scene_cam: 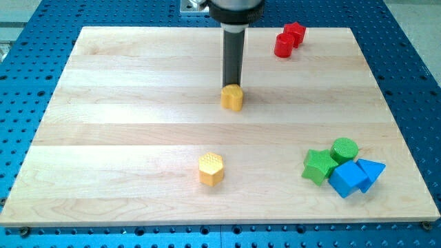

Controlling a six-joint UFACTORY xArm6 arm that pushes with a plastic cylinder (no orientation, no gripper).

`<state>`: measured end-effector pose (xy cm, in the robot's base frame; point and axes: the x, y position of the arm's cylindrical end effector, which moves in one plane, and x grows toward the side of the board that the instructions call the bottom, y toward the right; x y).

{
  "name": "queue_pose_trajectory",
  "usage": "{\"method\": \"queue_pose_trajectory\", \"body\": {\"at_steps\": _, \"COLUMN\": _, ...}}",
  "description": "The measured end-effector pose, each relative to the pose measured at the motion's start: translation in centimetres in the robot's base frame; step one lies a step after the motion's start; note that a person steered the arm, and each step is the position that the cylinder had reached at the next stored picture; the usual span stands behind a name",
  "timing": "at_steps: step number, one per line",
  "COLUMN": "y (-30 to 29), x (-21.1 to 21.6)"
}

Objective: Move the yellow heart to the top left of the hexagon

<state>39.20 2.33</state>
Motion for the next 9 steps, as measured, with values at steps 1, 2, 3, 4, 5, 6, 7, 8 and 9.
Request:
{"method": "queue_pose_trajectory", "body": {"at_steps": 1, "y": 0.0, "x": 5.6}}
{"method": "queue_pose_trajectory", "body": {"at_steps": 2, "y": 0.7, "x": 8.0}}
{"method": "queue_pose_trajectory", "body": {"at_steps": 3, "y": 6.0, "x": 6.9}}
{"method": "queue_pose_trajectory", "body": {"at_steps": 4, "y": 8.0, "x": 7.5}}
{"method": "queue_pose_trajectory", "body": {"at_steps": 5, "y": 2.6, "x": 10.5}}
{"method": "queue_pose_trajectory", "body": {"at_steps": 6, "y": -2.1, "x": 11.5}}
{"method": "queue_pose_trajectory", "body": {"at_steps": 7, "y": -2.3, "x": 11.3}}
{"method": "queue_pose_trajectory", "body": {"at_steps": 8, "y": -1.6, "x": 8.9}}
{"method": "queue_pose_trajectory", "body": {"at_steps": 9, "y": -4.2, "x": 8.8}}
